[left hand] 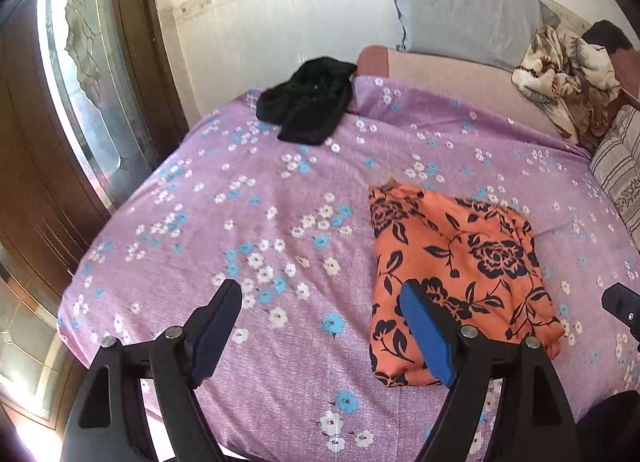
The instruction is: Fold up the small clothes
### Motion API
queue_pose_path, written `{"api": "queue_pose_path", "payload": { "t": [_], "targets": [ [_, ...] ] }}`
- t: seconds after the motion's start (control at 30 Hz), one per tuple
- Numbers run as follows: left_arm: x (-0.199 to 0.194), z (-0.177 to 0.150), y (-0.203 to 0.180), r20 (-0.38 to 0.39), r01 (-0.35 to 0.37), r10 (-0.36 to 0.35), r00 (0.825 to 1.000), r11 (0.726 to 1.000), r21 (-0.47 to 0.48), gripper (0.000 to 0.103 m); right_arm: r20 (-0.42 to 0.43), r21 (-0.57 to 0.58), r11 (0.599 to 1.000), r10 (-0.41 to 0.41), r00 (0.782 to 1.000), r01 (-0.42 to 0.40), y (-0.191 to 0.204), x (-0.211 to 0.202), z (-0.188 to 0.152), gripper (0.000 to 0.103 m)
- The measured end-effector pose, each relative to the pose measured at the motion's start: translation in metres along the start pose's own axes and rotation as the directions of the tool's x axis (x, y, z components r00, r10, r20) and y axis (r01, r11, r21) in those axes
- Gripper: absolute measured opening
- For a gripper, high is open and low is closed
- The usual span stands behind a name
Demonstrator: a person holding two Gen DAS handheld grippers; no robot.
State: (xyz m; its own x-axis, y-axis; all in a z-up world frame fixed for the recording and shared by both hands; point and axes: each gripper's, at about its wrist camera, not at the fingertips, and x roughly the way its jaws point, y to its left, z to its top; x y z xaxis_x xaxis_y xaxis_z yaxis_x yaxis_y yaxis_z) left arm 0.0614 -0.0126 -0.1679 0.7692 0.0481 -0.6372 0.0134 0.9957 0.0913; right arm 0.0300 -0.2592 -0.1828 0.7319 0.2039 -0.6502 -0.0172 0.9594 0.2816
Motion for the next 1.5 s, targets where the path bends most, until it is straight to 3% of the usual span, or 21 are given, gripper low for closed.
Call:
{"api": "queue_pose_path", "payload": {
  "t": [0.2,0.27,0.3,0.33,0.5,0.63,0.8,1.1,1.5],
  "targets": [
    [-0.074,0.017,0.006,0.167,-0.041,0.041,0.985,0.999,-0.003,0.093,0.103,-0.079,0.995,-0.056,0.993,0.065,0.032,-0.064,0.012,0.035],
    [-0.094,0.021,0.009,0.202,-0.044,0.046,0.978,0.999,-0.012,0.098,0.143,-0.095,0.993,-0.053,0.988,0.067,0.041,-0.084,0.016,0.051],
    [-0.103,0.023,0.011,0.215,-0.047,0.049,0.975,0.999,-0.016,0.102,0.174,-0.097,0.993,-0.051,0.983,0.068,0.044,-0.094,0.016,0.066],
    [-0.111,0.024,0.012,0.231,-0.052,0.056,0.971,0.998,-0.023,0.102,0.205,-0.1,0.992,-0.049,0.978,0.071,0.048,-0.104,0.017,0.067],
    [-0.15,0.025,0.018,0.316,-0.081,0.096,0.944,0.995,-0.06,0.102,0.273,-0.129,0.985,-0.072,0.959,0.111,0.068,-0.139,0.022,0.067],
    [-0.17,0.027,0.018,0.337,-0.073,0.084,0.938,0.996,-0.045,0.103,0.291,-0.127,0.982,-0.097,0.952,0.138,0.076,-0.15,0.024,0.067],
    [-0.193,0.03,0.012,0.383,-0.116,0.11,0.917,0.993,-0.007,0.103,0.303,-0.099,0.989,-0.074,0.95,0.109,0.08,-0.165,0.025,0.067],
    [-0.224,0.037,0.02,0.397,-0.072,0.08,0.915,0.997,-0.033,0.103,0.345,-0.13,0.985,-0.062,0.936,0.113,0.099,-0.187,0.026,0.067],
    [-0.24,0.04,0.03,0.418,-0.092,0.106,0.902,0.994,-0.054,0.103,0.347,-0.169,0.981,-0.035,0.937,0.099,0.117,-0.186,0.024,0.067]
  ]
}}
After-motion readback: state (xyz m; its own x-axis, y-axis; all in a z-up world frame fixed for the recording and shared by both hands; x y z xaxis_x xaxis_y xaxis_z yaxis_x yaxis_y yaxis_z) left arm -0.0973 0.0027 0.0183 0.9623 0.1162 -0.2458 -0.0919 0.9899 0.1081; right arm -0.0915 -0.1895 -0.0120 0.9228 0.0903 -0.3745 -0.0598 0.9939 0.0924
